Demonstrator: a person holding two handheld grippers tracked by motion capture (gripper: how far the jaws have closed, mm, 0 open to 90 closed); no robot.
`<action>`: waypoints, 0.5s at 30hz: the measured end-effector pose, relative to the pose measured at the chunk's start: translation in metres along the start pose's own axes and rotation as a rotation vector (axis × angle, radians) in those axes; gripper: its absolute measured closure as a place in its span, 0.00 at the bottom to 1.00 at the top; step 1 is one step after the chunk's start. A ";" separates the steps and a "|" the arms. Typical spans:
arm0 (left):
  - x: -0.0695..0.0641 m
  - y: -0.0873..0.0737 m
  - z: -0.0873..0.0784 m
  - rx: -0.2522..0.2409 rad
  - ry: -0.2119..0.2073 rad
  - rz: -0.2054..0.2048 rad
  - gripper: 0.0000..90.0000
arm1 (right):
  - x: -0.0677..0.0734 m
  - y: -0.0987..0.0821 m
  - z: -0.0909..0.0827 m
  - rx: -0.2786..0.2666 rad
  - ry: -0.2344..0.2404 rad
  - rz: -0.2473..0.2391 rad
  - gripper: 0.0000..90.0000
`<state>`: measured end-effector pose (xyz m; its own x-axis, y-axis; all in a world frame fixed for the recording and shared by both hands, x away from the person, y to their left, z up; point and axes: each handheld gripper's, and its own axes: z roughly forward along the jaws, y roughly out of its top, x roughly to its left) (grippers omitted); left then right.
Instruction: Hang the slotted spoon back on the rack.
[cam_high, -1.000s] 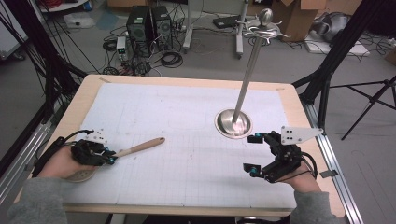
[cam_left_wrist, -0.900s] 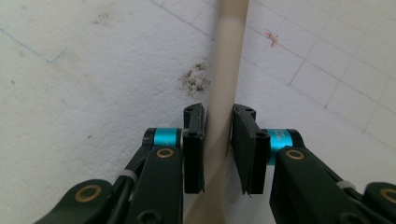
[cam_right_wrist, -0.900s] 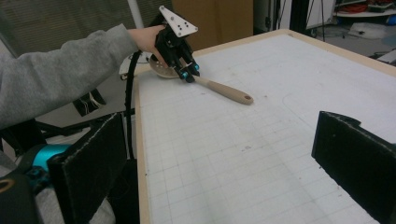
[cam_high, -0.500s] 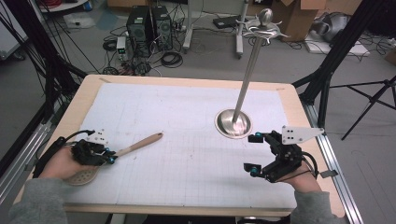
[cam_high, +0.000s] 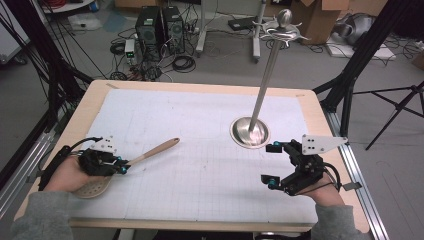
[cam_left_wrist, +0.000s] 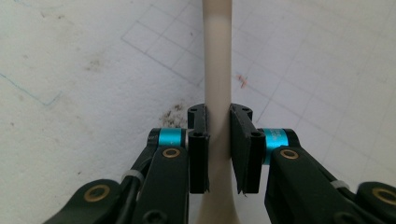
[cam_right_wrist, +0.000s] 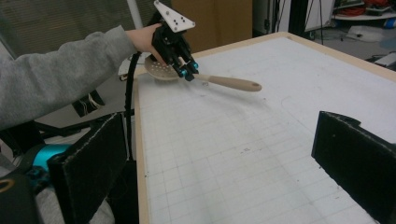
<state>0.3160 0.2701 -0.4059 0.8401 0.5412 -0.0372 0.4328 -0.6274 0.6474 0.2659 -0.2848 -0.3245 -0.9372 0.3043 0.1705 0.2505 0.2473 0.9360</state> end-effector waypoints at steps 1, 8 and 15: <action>0.000 0.001 -0.001 -0.003 -0.001 -0.008 0.86 | 0.000 0.000 0.000 -0.001 0.001 0.000 0.03; -0.001 0.006 -0.006 -0.050 0.003 -0.025 0.86 | 0.000 0.001 0.001 -0.001 0.000 -0.006 0.03; -0.006 0.013 -0.008 -0.086 0.007 -0.028 0.86 | 0.000 0.001 0.000 -0.005 -0.002 -0.007 0.03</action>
<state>0.3139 0.2635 -0.3911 0.8255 0.5620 -0.0509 0.4260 -0.5615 0.7094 0.2661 -0.2846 -0.3239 -0.9385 0.3045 0.1630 0.2426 0.2453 0.9386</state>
